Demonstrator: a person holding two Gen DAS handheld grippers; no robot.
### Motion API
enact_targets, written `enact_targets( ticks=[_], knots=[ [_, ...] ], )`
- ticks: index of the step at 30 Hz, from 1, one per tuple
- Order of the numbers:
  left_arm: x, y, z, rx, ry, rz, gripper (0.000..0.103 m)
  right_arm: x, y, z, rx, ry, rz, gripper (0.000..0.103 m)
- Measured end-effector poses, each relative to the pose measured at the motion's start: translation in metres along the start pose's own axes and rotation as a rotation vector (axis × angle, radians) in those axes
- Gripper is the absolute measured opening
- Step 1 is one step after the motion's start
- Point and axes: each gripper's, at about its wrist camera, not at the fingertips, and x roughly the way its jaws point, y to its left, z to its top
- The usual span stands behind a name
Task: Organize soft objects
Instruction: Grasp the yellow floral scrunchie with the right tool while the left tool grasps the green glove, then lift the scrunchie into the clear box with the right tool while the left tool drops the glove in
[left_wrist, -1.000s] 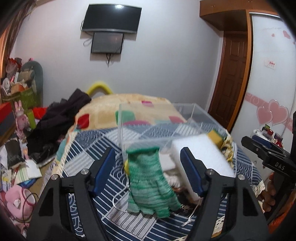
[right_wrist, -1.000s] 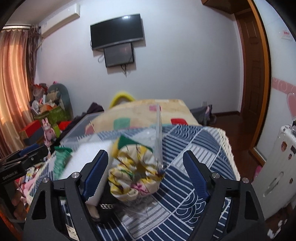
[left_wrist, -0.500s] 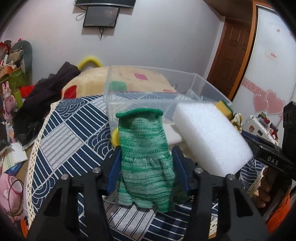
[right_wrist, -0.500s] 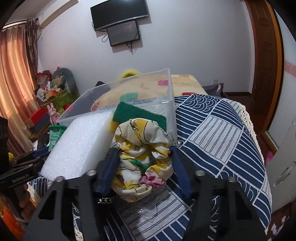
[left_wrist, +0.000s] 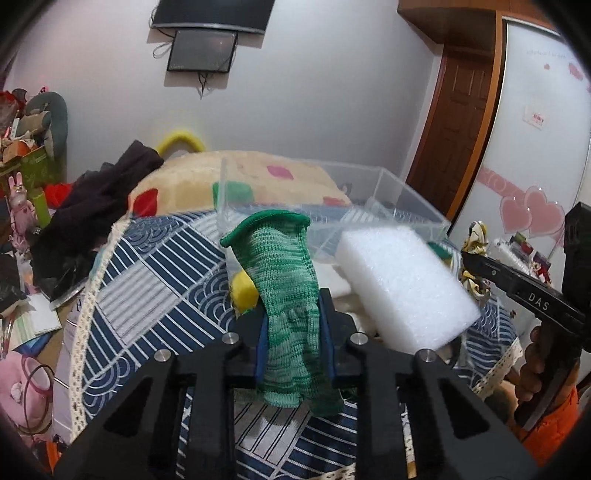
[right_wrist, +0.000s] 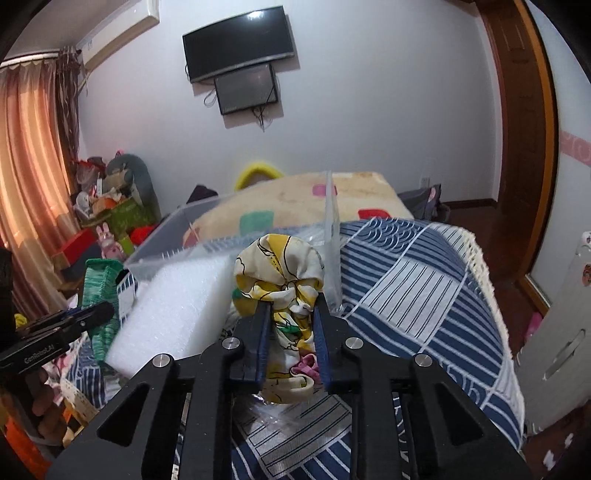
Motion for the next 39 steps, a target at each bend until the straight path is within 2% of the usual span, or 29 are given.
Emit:
enact_targets(
  ticks=[12, 21, 23, 26, 32, 39],
  knots=[
    [-0.046, 0.001, 0.04, 0.021, -0.152, 0.01, 0.023, -0.017, 0.011, 0.034, -0.07, -0.111, -0.023, 0.019],
    [-0.039, -0.001, 0.08, 0.039, -0.209, 0.032, 0.023, -0.006, 0.023, 0.06, -0.11, -0.176, -0.017, 0.019],
    [-0.033, 0.003, 0.086, 0.036, -0.221, 0.06, 0.023, 0.004, 0.025, 0.064, -0.113, -0.171, -0.008, 0.019],
    [-0.021, 0.009, 0.093, 0.016, -0.211, 0.057, 0.023, 0.019, 0.026, 0.067, -0.119, -0.162, -0.004, 0.019],
    [0.002, 0.014, 0.107, 0.004, -0.212, 0.09, 0.023, 0.051, 0.027, 0.069, -0.11, -0.099, 0.02, 0.019],
    [0.042, 0.014, 0.113, 0.018, -0.152, 0.093, 0.023, 0.086, 0.03, 0.065, -0.119, 0.006, 0.021, 0.019]
  ],
)
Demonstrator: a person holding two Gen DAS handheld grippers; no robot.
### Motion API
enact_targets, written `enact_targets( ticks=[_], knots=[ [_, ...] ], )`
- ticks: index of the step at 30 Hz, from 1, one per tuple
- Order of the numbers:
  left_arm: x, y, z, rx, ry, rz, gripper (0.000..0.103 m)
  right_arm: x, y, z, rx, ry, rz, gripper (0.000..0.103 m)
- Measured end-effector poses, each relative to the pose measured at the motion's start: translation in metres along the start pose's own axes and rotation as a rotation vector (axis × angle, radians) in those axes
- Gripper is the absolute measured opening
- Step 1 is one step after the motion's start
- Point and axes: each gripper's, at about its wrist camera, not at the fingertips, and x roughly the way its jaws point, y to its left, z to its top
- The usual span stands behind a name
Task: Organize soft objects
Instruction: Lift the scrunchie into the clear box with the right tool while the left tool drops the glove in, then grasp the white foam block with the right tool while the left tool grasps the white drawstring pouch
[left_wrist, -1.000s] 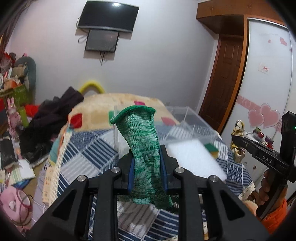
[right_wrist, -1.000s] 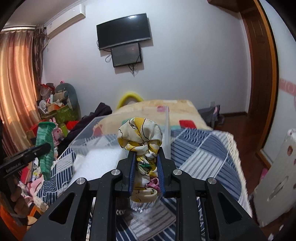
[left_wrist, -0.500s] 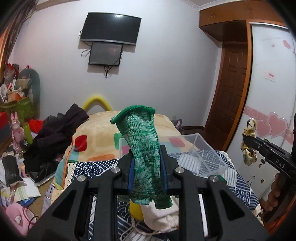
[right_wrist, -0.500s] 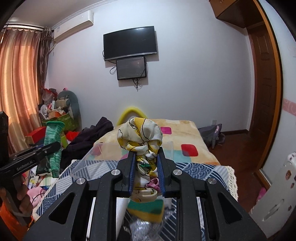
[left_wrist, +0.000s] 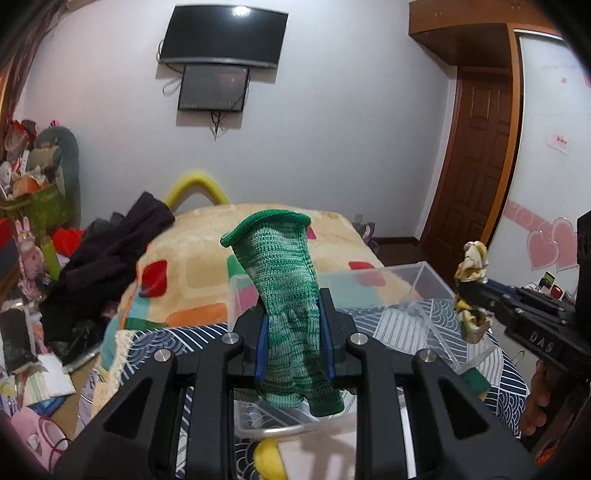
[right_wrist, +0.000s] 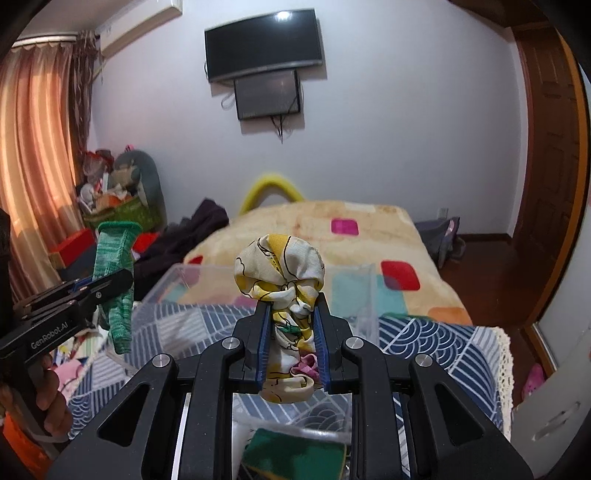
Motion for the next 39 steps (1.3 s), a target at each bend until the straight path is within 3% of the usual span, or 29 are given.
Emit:
enact_targets(
  ticks=[9, 15, 19, 25, 33, 35, 39],
  knots=[
    [0.045, -0.004, -0.011, 0.02, 0.126, 0.0, 0.023, 0.022, 0.0, -0.013, -0.055, 0.127, -0.036, 0.019],
    [0.061, -0.01, -0.02, 0.042, 0.198, -0.003, 0.026, 0.024, -0.002, -0.014, -0.068, 0.162, -0.046, 0.024],
    [0.059, -0.014, -0.023, 0.05, 0.213, -0.02, 0.039, 0.018, -0.002, -0.009, -0.059, 0.143, -0.038, 0.051],
    [0.042, -0.017, -0.018, 0.051, 0.17, -0.011, 0.053, 0.003, 0.001, 0.003, -0.06, 0.089, -0.054, 0.069],
    [-0.005, -0.016, -0.011, 0.06, 0.086, 0.008, 0.09, -0.035, 0.02, 0.007, -0.085, -0.011, -0.038, 0.089],
    [-0.018, -0.013, -0.013, 0.065, 0.067, 0.009, 0.092, -0.042, 0.028, 0.001, -0.089, -0.022, -0.031, 0.101],
    [-0.043, -0.006, -0.023, 0.068, 0.044, 0.016, 0.093, -0.044, 0.041, -0.013, -0.077, -0.005, -0.023, 0.103]
  ],
)
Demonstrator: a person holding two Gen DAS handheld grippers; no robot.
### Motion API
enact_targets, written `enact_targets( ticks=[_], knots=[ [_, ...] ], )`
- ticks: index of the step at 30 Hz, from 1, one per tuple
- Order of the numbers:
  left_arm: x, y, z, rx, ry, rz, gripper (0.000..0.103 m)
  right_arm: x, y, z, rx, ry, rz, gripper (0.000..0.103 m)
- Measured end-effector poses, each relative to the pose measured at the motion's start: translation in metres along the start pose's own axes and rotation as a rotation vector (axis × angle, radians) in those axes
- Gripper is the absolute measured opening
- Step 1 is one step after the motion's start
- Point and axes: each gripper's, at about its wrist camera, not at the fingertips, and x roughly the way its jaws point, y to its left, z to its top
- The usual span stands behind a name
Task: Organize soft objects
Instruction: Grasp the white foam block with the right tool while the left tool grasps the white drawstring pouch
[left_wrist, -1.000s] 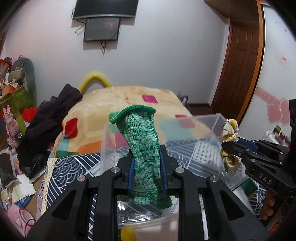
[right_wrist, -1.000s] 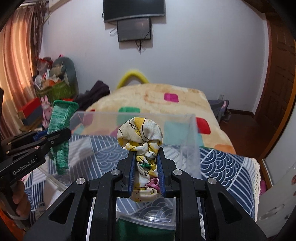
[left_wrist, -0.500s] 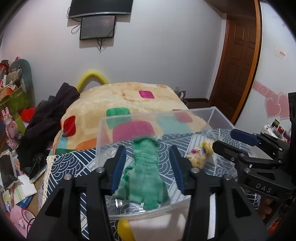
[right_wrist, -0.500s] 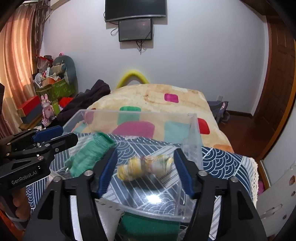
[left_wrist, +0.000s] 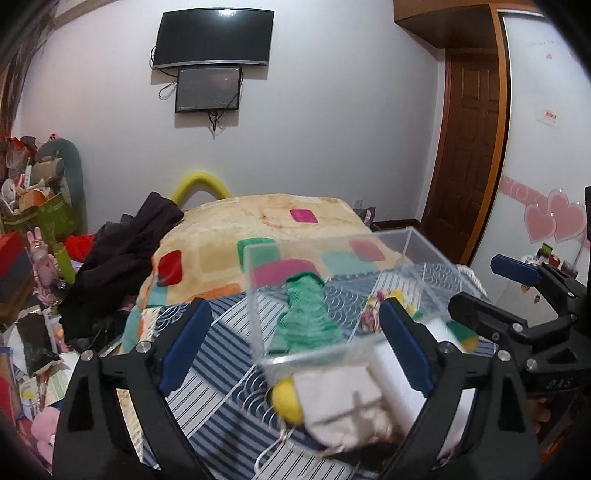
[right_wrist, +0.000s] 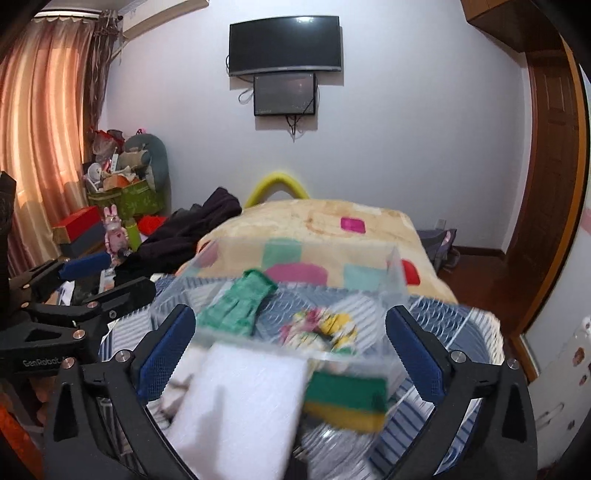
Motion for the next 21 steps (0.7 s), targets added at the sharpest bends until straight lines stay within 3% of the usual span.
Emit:
enact_targets(
  ticks=[7, 14, 21],
  knots=[
    [-0.019, 0.009, -0.035, 0.025, 0.025, 0.011, 0.093, 0.011, 0.027, -0.026, -0.028, 0.09, -0.004, 0.103],
    [-0.017, 0.018, -0.066, 0.003, 0.086, -0.003, 0.067, 0.02, 0.032, -0.047, -0.063, 0.157, -0.048, 0.103],
    [-0.002, 0.01, -0.08, -0.018, 0.16, -0.064, 0.06, 0.011, 0.018, -0.06, -0.038, 0.17, -0.008, 0.099]
  ],
)
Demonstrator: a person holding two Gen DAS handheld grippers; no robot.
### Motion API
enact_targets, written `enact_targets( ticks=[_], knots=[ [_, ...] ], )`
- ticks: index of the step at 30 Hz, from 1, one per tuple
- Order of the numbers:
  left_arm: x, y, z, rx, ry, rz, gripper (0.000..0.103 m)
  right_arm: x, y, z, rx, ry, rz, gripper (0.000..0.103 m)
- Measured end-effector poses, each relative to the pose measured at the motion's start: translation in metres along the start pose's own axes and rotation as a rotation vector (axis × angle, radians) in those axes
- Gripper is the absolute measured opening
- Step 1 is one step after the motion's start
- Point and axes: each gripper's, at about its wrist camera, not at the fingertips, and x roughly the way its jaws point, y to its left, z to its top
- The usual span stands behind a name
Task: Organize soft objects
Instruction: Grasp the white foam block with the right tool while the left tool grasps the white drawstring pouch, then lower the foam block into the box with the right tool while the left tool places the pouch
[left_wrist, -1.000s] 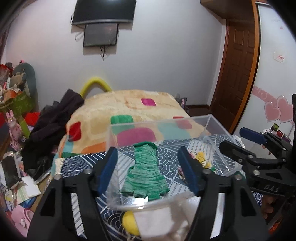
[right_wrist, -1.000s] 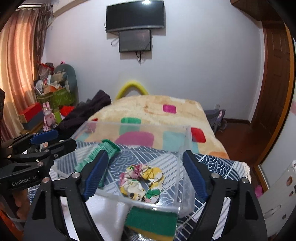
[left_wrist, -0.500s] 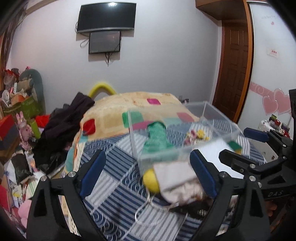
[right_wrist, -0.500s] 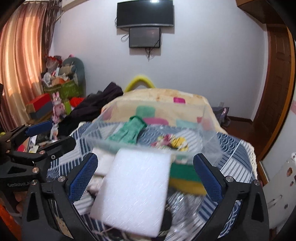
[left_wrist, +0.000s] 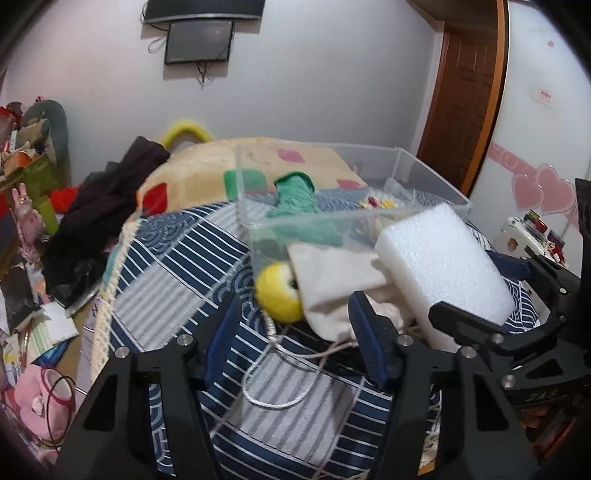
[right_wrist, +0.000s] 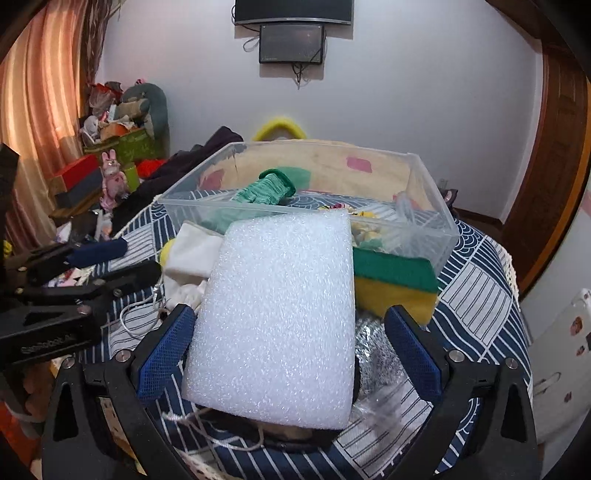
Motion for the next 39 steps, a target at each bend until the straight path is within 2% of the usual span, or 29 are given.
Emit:
enact_targets(
  ticks=[2, 5, 13, 17, 19, 20, 23, 27, 39],
  knots=[
    [0.003, -0.005, -0.002, 0.004, 0.016, -0.01, 0.06, -0.004, -0.007, -0.002, 0.009, -0.004, 0.03, 0.081],
    [0.009, -0.013, -0.004, 0.018, 0.034, -0.026, 0.06, -0.011, -0.013, -0.006, 0.025, -0.011, 0.046, 0.081],
    [0.027, -0.03, -0.005, 0.032, 0.097, -0.074, 0.06, -0.036, -0.036, -0.007, 0.091, -0.107, 0.062, 0.081],
    [0.036, -0.039, -0.003, 0.03, 0.127, -0.098, 0.06, -0.034, -0.038, -0.01, 0.104, -0.108, 0.063, 0.081],
    [0.039, -0.044, -0.003, 0.037, 0.126, -0.09, 0.047, -0.033, -0.038, -0.011, 0.109, -0.104, 0.066, 0.081],
    [0.041, -0.046, -0.004, 0.04, 0.127, -0.089, 0.037, -0.032, -0.038, -0.012, 0.112, -0.102, 0.067, 0.081],
    [0.044, -0.049, -0.004, 0.044, 0.135, -0.099, 0.025, -0.035, -0.04, -0.012, 0.121, -0.109, 0.067, 0.081],
    [0.031, -0.054, -0.006, 0.064, 0.092, -0.086, 0.018, -0.039, -0.043, -0.011, 0.136, -0.122, 0.06, 0.081],
    [-0.027, -0.046, 0.013, 0.038, -0.053, -0.101, 0.017, -0.049, -0.046, 0.001, 0.137, -0.163, 0.047, 0.081]
  ],
)
